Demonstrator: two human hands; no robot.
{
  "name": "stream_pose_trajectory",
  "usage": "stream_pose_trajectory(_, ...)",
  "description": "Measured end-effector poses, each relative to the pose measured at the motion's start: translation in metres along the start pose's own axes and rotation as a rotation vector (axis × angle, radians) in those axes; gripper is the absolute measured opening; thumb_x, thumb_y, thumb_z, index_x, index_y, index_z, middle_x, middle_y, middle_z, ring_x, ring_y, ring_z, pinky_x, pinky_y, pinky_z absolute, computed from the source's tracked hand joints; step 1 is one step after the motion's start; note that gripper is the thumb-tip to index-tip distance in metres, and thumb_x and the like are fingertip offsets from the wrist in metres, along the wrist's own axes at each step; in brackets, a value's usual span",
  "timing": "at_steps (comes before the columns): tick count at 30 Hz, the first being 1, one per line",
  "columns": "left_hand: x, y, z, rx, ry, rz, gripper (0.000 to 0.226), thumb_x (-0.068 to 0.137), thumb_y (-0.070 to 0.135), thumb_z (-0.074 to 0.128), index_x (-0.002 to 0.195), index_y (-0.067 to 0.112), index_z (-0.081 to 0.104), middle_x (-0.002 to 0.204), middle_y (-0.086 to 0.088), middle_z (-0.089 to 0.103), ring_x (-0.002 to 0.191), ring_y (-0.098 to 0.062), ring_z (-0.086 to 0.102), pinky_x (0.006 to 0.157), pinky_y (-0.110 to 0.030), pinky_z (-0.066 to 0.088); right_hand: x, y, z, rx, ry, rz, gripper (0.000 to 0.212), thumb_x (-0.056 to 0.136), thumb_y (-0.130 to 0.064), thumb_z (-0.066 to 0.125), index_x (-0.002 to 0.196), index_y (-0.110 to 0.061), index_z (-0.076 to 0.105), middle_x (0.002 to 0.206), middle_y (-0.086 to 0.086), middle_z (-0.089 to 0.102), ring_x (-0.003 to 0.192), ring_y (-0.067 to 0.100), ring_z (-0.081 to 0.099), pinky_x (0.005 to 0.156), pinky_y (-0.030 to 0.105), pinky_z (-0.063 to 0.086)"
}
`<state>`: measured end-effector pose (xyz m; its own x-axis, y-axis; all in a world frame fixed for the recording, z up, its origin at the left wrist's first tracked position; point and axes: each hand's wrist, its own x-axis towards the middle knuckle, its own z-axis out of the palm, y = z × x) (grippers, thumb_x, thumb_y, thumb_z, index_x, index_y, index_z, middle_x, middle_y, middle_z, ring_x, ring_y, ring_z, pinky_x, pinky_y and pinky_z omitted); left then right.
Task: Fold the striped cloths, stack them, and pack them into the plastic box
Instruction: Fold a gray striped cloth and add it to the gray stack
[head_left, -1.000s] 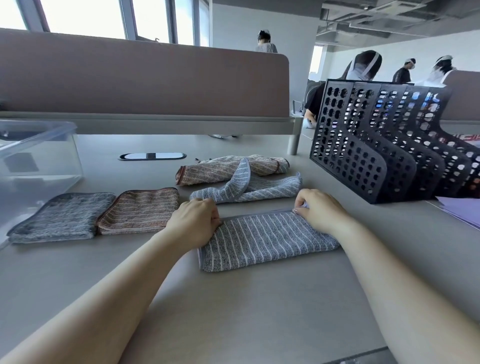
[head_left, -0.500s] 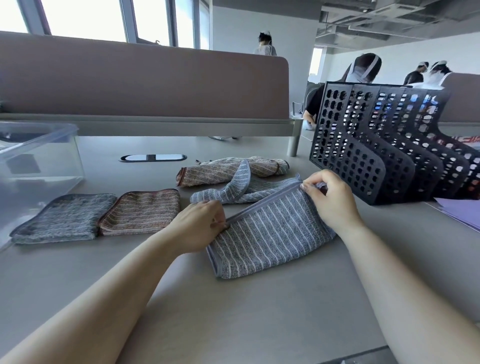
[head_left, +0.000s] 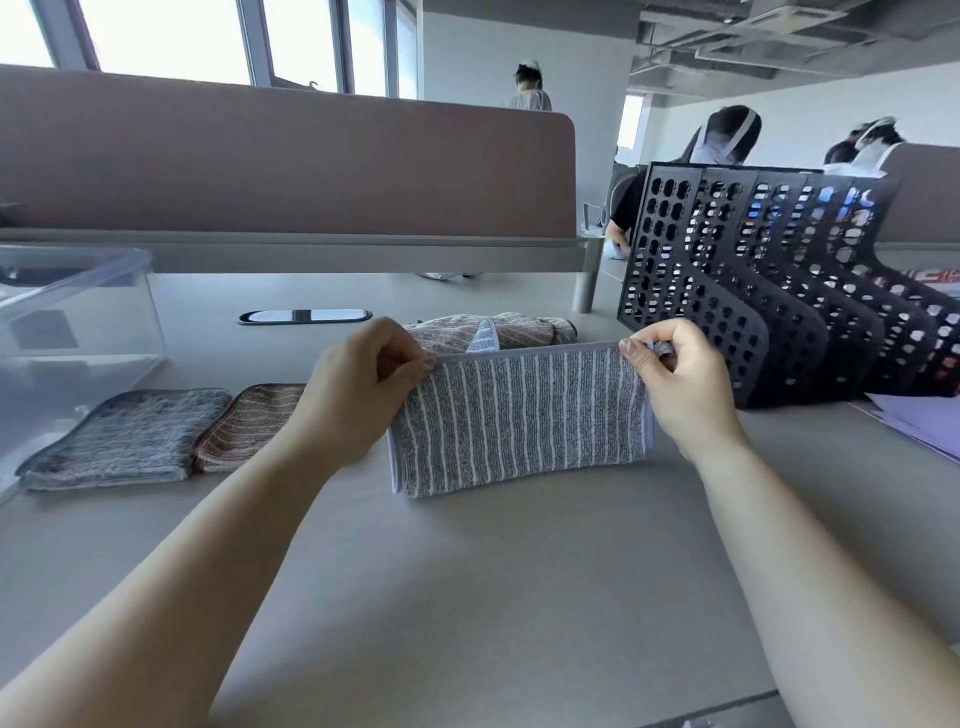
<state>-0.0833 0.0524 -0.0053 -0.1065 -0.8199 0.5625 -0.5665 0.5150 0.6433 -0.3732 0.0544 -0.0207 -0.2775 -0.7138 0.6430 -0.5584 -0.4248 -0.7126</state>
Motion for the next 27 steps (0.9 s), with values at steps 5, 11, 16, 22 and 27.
stream_pose_trajectory(5,0.003,-0.006,0.001,-0.166,0.005,-0.057,0.028,0.084,0.009,0.069,0.085,0.031,0.052,0.081,0.003,0.069,0.067,-0.014,0.063,0.065,-0.027,0.047,0.002,0.003,0.002,0.032,-0.011,0.028,0.010,0.088,-0.021,0.066,0.089,-0.015,0.058,0.071,-0.005,0.053,0.061,0.001,0.045,0.058,0.010,0.037)
stream_pose_trajectory(11,0.006,-0.018,0.018,0.137,-0.046,-0.102,0.010,0.087,0.011,0.065,0.094,0.017,0.063,0.096,0.000,0.068,0.086,-0.021,0.065,0.069,-0.026,0.044,0.006,0.017,0.015,-0.177,-0.147,0.127,0.013,0.086,-0.021,0.068,0.094,-0.014,0.061,0.082,-0.007,0.056,0.069,0.007,0.048,0.060,0.020,0.037)
stream_pose_trajectory(16,-0.002,-0.020,0.031,0.489,-0.174,-0.059,0.031,0.095,0.026,0.054,0.125,0.019,0.057,0.132,-0.004,0.055,0.113,-0.026,0.056,0.086,-0.037,0.048,0.001,0.033,0.029,-0.547,-0.359,0.171,0.021,0.089,-0.022,0.064,0.106,-0.010,0.061,0.114,0.009,0.061,0.093,0.019,0.052,0.075,0.025,0.036)
stream_pose_trajectory(22,-0.018,0.008,0.048,0.590,-0.660,0.157,0.050,0.099,0.052,0.018,0.146,0.037,0.030,0.158,0.010,0.019,0.146,-0.016,0.015,0.119,-0.040,0.015,-0.007,-0.005,0.029,-0.838,-0.301,-0.223,0.037,0.096,-0.035,0.048,0.129,-0.020,0.054,0.139,-0.003,0.050,0.128,0.023,0.043,0.104,0.035,0.031)
stream_pose_trajectory(27,-0.029,-0.005,0.053,0.690,-0.788,-0.013,0.054,0.095,0.060,0.008,0.146,0.048,-0.001,0.159,0.012,-0.008,0.147,-0.015,-0.011,0.118,-0.037,-0.006,-0.037,-0.013,0.056,-0.686,-1.032,-0.062,0.066,0.091,-0.064,0.014,0.151,-0.036,0.007,0.159,-0.018,0.000,0.147,0.009,-0.006,0.119,0.038,0.000)
